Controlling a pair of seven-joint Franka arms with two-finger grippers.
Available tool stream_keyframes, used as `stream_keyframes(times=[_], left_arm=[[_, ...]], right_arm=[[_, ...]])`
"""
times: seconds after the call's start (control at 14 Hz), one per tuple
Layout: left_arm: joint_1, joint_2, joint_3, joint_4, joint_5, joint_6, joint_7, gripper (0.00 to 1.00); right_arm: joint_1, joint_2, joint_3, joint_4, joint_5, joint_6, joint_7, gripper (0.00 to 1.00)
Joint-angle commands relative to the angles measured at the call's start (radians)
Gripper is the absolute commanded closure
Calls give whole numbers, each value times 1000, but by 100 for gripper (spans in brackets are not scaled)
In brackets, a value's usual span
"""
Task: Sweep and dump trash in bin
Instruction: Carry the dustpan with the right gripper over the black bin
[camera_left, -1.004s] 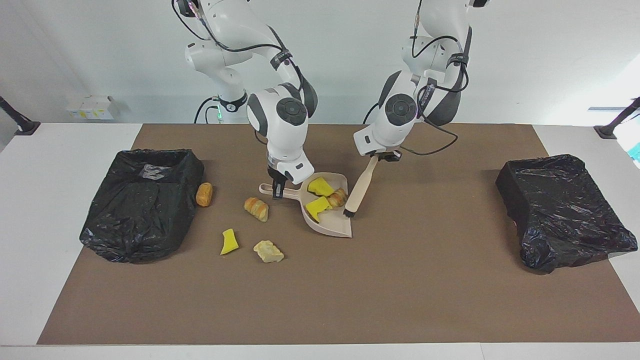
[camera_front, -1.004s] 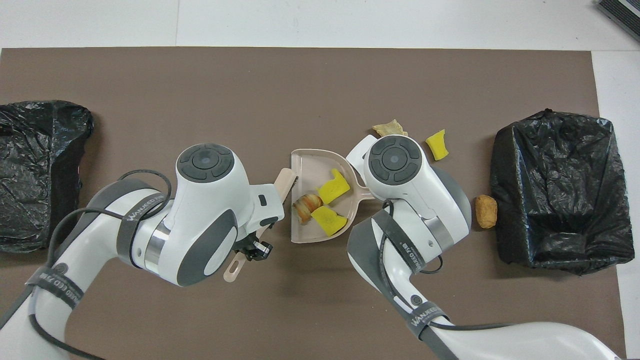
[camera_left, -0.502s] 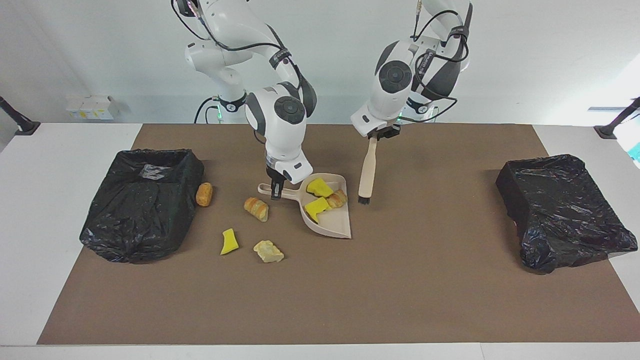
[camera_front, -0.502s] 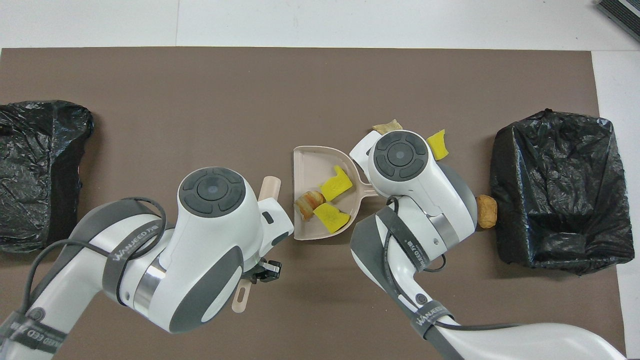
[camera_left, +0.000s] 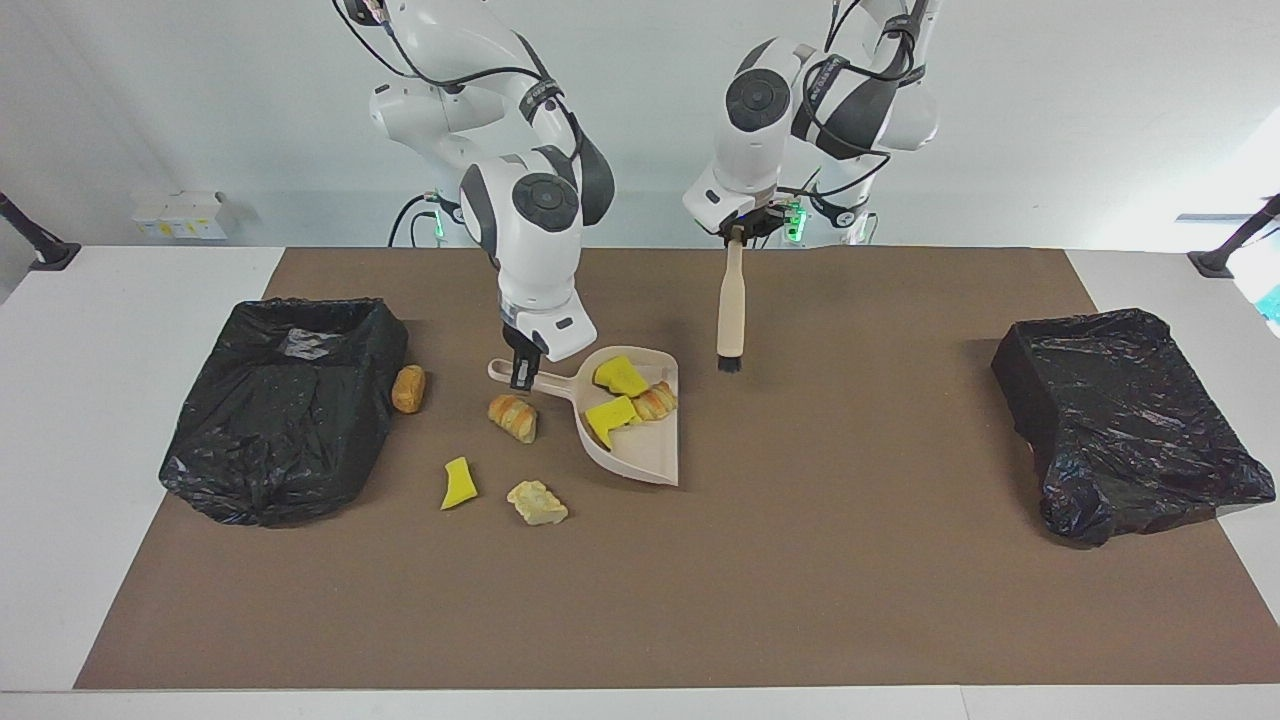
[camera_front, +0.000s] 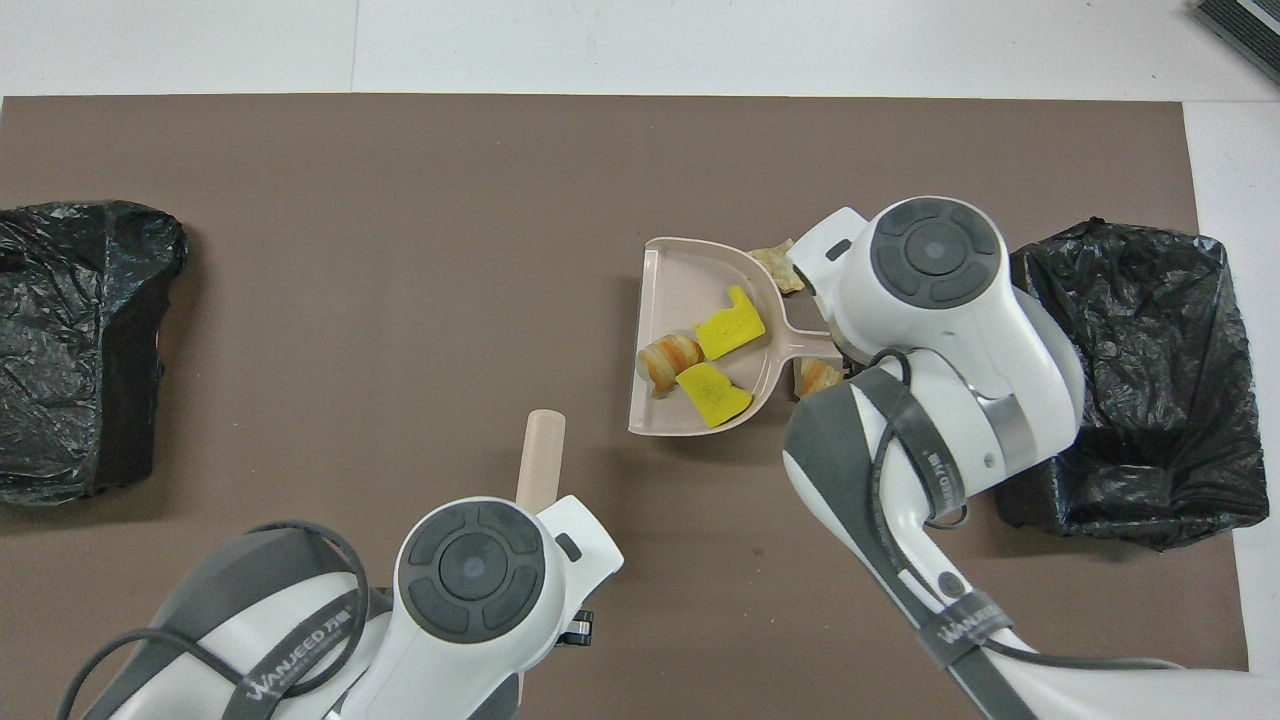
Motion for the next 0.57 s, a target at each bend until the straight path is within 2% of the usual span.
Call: stream_keyframes(times=[0.0,0.22,0.5], left_arm=[[-16,-99,17,-161,-41,109,-9,100],[-21,-91,17,-215,-125,151,-72,100],[-134,-97,17,-302,-139,299,-185,100]], right_arm=[[-89,-17,9,48,62,-51,-135,100],[-195,-18,6,68,81,-57,-276,100],[-355,-18,3,114,87,-68,-417,100]])
